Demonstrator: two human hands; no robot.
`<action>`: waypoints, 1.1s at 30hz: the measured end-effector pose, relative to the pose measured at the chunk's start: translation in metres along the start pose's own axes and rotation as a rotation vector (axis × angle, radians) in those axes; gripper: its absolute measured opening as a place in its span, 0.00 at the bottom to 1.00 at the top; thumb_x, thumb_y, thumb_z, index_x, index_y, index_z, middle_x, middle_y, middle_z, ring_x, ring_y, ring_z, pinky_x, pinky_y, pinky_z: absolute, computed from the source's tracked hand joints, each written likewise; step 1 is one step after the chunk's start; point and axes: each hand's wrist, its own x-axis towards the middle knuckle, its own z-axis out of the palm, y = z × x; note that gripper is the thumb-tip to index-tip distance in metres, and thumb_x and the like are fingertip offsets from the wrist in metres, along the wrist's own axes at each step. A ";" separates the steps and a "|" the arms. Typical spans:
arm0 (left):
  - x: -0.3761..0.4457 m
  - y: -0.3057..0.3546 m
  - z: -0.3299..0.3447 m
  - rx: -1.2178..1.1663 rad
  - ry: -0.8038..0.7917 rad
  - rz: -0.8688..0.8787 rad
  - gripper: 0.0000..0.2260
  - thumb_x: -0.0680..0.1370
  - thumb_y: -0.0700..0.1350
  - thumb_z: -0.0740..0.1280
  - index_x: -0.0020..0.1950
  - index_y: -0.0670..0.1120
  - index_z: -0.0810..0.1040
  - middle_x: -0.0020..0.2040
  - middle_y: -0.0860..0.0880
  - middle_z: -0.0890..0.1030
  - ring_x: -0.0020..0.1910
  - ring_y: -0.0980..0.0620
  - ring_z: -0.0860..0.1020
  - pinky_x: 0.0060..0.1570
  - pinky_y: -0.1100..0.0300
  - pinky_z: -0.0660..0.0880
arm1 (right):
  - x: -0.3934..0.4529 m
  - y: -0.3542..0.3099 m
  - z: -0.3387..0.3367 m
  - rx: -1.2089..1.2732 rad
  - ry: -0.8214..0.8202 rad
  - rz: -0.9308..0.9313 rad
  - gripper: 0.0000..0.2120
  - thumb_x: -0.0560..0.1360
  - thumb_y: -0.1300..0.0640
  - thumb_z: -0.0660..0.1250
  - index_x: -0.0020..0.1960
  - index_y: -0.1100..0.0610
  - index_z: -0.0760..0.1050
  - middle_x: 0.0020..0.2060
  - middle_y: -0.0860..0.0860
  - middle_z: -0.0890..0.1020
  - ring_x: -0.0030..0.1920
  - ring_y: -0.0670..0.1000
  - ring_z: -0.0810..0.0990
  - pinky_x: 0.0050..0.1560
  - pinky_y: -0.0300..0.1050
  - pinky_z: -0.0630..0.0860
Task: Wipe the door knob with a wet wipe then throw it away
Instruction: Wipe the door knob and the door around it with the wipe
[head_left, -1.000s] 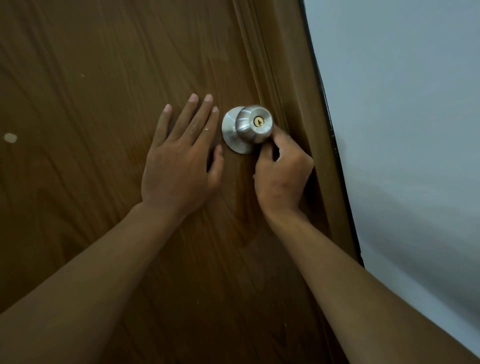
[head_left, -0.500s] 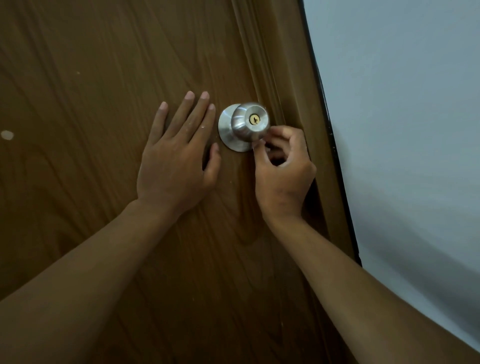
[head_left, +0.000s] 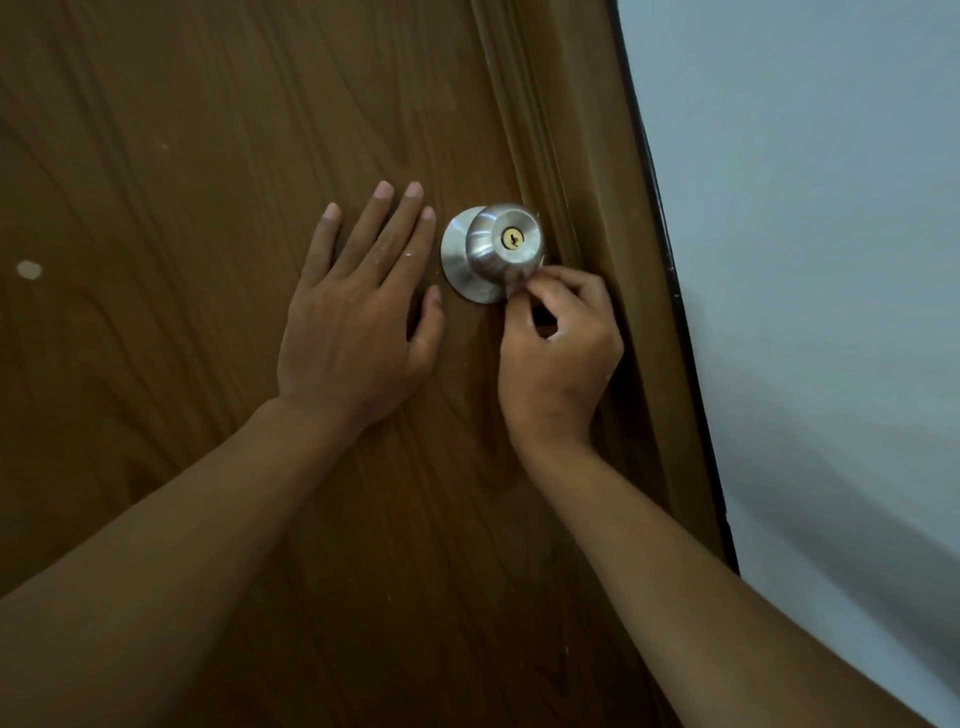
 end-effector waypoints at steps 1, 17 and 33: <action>0.000 -0.001 0.000 0.002 -0.008 0.001 0.26 0.84 0.50 0.57 0.80 0.41 0.64 0.81 0.43 0.62 0.81 0.46 0.57 0.80 0.44 0.51 | -0.003 -0.002 0.001 -0.002 0.004 0.008 0.06 0.76 0.64 0.71 0.52 0.61 0.84 0.48 0.50 0.83 0.47 0.40 0.78 0.48 0.24 0.74; -0.007 -0.004 -0.003 0.046 -0.018 -0.032 0.25 0.84 0.47 0.53 0.82 0.42 0.62 0.82 0.43 0.60 0.82 0.43 0.55 0.80 0.41 0.51 | -0.027 -0.018 0.028 0.077 0.023 0.030 0.08 0.76 0.61 0.72 0.54 0.55 0.85 0.51 0.46 0.84 0.54 0.42 0.79 0.52 0.34 0.76; -0.009 -0.003 0.000 0.034 -0.015 -0.042 0.25 0.84 0.47 0.54 0.81 0.43 0.62 0.82 0.43 0.59 0.82 0.44 0.55 0.80 0.42 0.52 | -0.021 -0.018 0.016 0.180 0.085 0.326 0.06 0.76 0.57 0.73 0.51 0.49 0.84 0.43 0.37 0.82 0.47 0.33 0.79 0.48 0.31 0.76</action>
